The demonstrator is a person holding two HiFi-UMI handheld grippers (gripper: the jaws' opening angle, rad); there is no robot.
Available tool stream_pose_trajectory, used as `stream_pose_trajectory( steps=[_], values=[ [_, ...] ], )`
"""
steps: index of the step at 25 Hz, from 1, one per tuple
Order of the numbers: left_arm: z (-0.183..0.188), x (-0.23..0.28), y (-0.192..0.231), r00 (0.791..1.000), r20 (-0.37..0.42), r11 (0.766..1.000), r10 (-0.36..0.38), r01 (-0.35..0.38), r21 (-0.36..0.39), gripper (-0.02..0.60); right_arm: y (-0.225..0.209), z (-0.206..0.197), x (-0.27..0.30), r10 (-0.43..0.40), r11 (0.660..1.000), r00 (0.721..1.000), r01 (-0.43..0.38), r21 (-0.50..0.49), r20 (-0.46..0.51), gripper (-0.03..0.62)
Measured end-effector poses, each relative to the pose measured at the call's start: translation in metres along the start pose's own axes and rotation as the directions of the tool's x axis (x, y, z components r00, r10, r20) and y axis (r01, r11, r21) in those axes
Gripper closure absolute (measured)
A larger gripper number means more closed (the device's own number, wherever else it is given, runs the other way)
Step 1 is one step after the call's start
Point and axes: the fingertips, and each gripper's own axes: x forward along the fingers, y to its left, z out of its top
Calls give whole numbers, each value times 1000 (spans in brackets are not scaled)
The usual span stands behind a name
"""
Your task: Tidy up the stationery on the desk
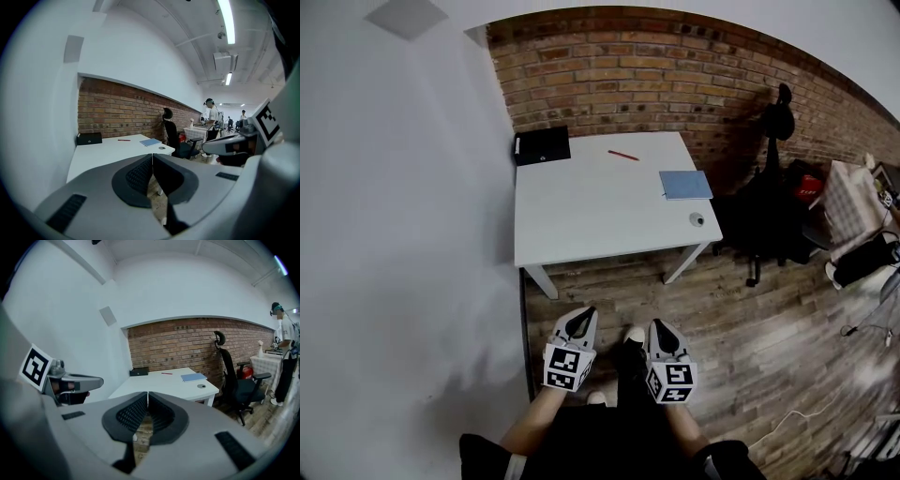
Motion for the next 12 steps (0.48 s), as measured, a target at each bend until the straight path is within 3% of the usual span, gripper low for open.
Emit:
stream_pose_trajectory(
  steps=[12],
  values=[
    [53,136,40,998,-21,998,67,-67,-11,566,-87,68,134,82,997,997,-81,-16,1,571]
  ],
)
